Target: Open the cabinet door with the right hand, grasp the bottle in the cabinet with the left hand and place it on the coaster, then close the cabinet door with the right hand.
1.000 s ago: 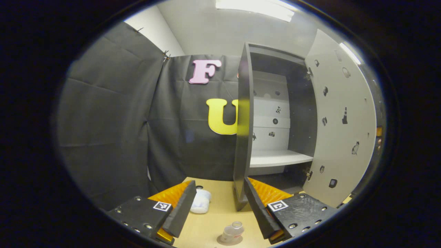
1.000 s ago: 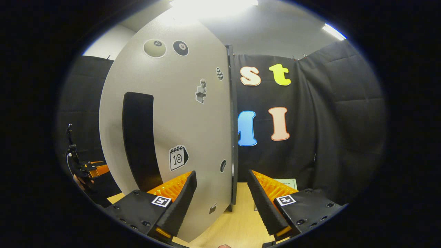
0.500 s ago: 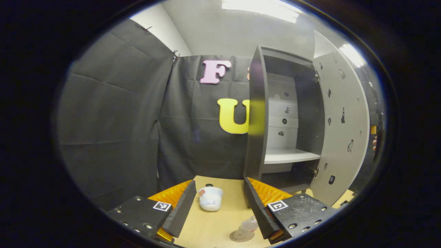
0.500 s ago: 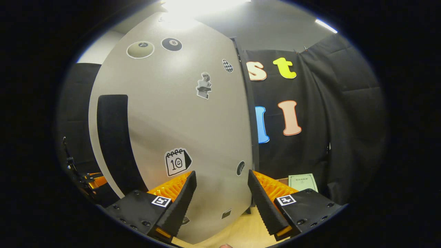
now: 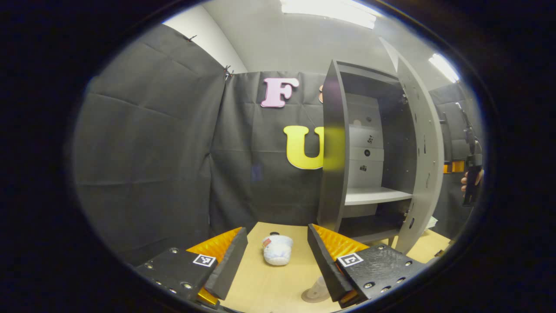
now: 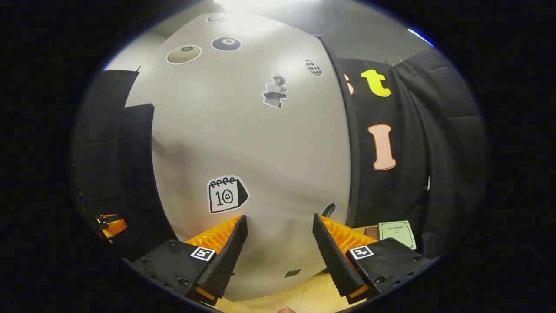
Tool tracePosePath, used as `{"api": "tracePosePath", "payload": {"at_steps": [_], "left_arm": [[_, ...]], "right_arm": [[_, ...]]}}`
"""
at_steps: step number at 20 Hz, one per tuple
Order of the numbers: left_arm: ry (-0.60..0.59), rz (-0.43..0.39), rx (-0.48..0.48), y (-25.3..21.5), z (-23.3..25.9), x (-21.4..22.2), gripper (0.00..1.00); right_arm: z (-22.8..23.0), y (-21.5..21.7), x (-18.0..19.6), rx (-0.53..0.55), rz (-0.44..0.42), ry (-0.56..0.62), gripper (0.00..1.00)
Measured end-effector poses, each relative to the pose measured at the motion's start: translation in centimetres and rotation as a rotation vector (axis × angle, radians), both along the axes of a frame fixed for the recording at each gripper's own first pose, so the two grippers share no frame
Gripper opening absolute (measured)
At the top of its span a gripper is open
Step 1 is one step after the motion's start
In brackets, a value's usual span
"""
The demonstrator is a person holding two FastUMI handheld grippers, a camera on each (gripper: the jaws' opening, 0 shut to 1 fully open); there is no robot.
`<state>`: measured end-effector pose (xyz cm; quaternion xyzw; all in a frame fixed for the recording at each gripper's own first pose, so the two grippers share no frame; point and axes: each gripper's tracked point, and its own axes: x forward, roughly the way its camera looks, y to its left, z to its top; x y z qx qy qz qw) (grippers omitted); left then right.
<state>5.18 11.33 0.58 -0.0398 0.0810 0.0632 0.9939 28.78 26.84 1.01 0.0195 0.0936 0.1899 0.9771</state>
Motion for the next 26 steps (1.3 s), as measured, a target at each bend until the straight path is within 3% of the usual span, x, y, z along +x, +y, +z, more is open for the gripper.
{"api": "tracePosePath", "payload": {"at_steps": [2,3,4,5,7,8,12,26], "left_arm": [[0.011,0.017,0.008,0.2,-0.1,-0.4,0.84],[0.016,0.024,0.008,0.3,-0.1,-0.4,0.84],[0.022,0.034,0.006,0.4,0.0,-0.7,0.84],[0.026,0.043,0.006,0.5,0.0,-0.7,0.84],[0.032,0.062,0.009,0.7,0.1,-1.2,0.84],[0.035,0.073,0.011,0.8,0.1,-1.4,0.86],[0.042,0.095,0.007,1.0,0.2,-1.9,0.84],[0.045,0.041,0.003,0.6,-0.2,-1.1,0.84]], "right_arm": [[-0.3,1.4,1.8,0.004,0.000,0.002,0.90],[-0.6,2.0,2.6,0.008,-0.005,0.002,0.96],[-0.8,2.4,3.1,0.013,-0.012,0.003,0.96],[-1.1,3.0,3.7,0.020,-0.015,0.005,0.90],[-1.5,3.8,4.4,0.035,-0.023,0.012,0.90],[-1.7,3.9,4.7,0.044,-0.027,0.015,0.96],[-1.7,4.0,4.6,0.070,-0.038,0.015,0.96],[-2.4,4.3,4.0,0.105,-0.097,0.027,0.96]]}}
